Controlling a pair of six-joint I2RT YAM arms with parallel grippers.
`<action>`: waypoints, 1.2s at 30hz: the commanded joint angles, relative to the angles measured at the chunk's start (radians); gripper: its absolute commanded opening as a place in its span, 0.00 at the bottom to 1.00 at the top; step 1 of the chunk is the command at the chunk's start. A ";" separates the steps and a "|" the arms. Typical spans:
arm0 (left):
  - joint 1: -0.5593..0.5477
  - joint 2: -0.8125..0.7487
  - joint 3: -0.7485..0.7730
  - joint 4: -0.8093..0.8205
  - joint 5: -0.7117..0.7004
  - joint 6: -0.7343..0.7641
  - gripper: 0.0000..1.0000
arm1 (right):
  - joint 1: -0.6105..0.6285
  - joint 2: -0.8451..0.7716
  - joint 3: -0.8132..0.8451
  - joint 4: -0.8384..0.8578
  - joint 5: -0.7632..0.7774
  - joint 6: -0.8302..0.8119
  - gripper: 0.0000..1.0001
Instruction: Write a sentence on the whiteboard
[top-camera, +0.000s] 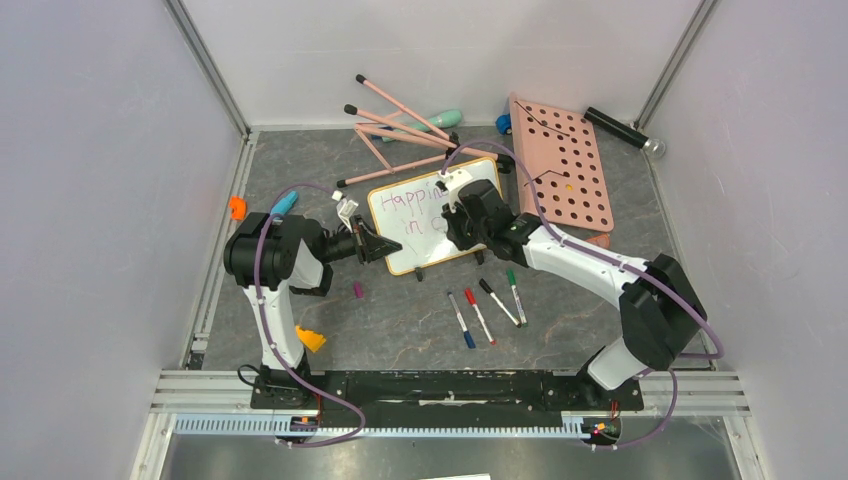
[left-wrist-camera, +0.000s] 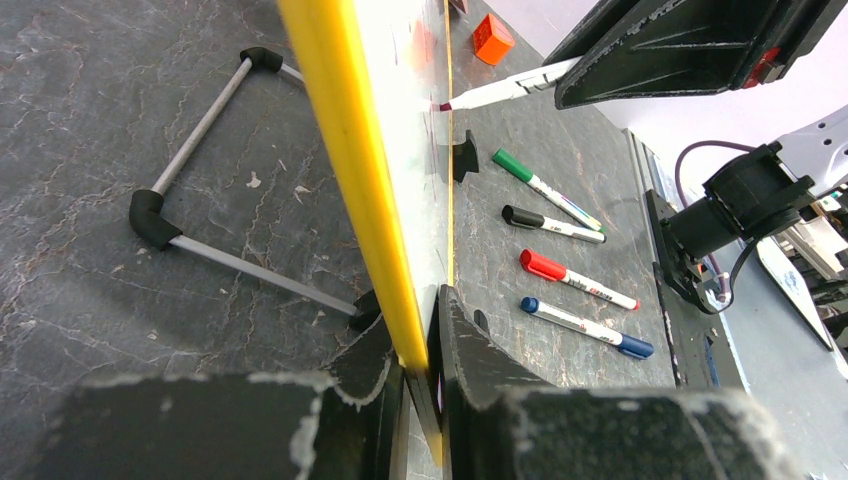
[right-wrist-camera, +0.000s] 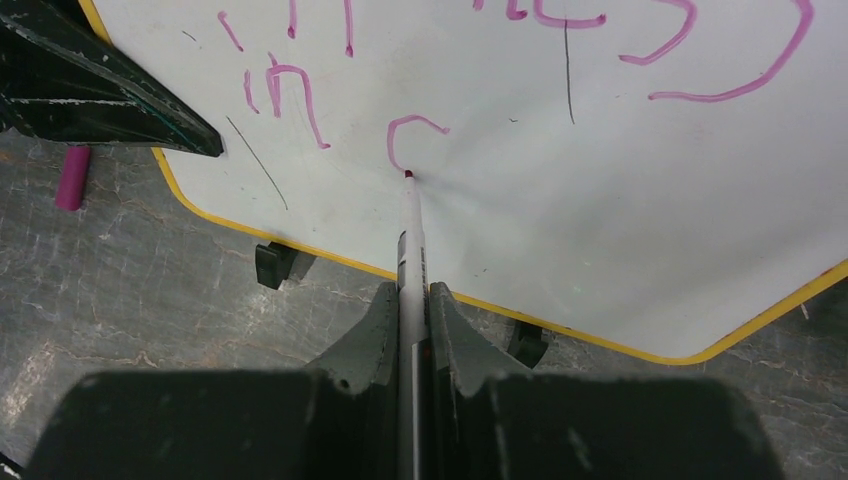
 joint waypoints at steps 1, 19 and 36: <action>-0.002 0.038 -0.011 0.037 -0.024 0.129 0.14 | -0.012 0.004 0.062 0.005 0.100 -0.020 0.00; -0.002 0.038 -0.011 0.037 -0.022 0.128 0.14 | -0.016 0.012 0.048 -0.008 0.061 -0.024 0.00; -0.001 0.037 -0.013 0.037 -0.024 0.133 0.13 | -0.003 -0.006 0.001 0.109 -0.110 0.017 0.00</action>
